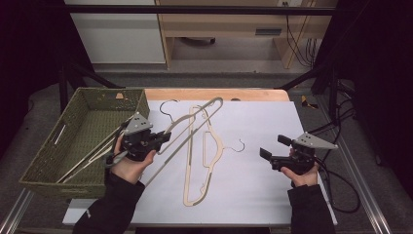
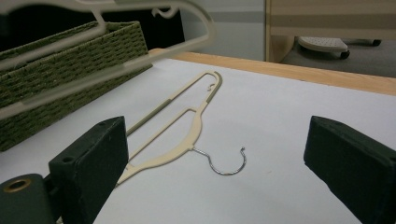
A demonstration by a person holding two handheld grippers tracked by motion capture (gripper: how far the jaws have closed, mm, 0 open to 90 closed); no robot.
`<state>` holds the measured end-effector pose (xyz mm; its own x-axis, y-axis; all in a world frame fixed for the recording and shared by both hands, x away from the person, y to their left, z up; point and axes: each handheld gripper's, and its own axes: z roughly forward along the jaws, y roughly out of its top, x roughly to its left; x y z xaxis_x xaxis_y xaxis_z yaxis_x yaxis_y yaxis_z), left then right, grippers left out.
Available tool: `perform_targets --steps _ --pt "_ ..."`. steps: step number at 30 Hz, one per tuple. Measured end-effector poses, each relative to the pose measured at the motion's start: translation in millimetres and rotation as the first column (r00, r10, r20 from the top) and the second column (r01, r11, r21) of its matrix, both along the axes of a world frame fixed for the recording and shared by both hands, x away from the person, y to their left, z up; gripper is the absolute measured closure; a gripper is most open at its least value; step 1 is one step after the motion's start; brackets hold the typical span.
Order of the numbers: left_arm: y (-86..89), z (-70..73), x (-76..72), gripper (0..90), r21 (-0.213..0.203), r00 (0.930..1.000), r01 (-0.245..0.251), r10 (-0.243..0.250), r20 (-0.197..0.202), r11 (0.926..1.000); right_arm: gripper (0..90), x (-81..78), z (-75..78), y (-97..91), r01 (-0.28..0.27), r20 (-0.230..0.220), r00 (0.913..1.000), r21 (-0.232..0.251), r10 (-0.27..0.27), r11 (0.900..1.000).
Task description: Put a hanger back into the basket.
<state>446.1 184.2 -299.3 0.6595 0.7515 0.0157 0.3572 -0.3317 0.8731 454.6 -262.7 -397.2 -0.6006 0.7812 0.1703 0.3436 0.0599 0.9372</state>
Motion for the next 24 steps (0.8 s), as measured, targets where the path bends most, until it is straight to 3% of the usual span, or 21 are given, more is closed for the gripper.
perform_targets --steps 6,12,18,24 --pt "20.9 38.2 -3.4 85.6 0.017 0.9975 0.032 -0.033 0.063 0.9993 6.4 0.2 -1.0 0.3 -0.001 -0.004 1.0000 -0.003 0.001 1.0000" --pt "45.9 66.3 0.0 85.6 0.034 0.9936 0.024 -0.028 0.109 0.9991 6.0 0.3 -0.9 0.9 0.006 -0.008 0.9999 0.002 -0.006 1.0000" --pt "74.2 78.9 3.5 85.6 0.065 0.9904 -0.013 0.004 0.138 0.9978 5.9 0.8 -1.6 0.8 0.006 -0.008 0.9999 -0.006 -0.006 1.0000" --pt "99.6 76.6 12.1 85.6 0.110 0.9889 -0.055 0.039 0.143 0.9924 5.8 1.7 -2.9 2.2 0.009 -0.013 0.9999 -0.009 -0.009 0.9999"
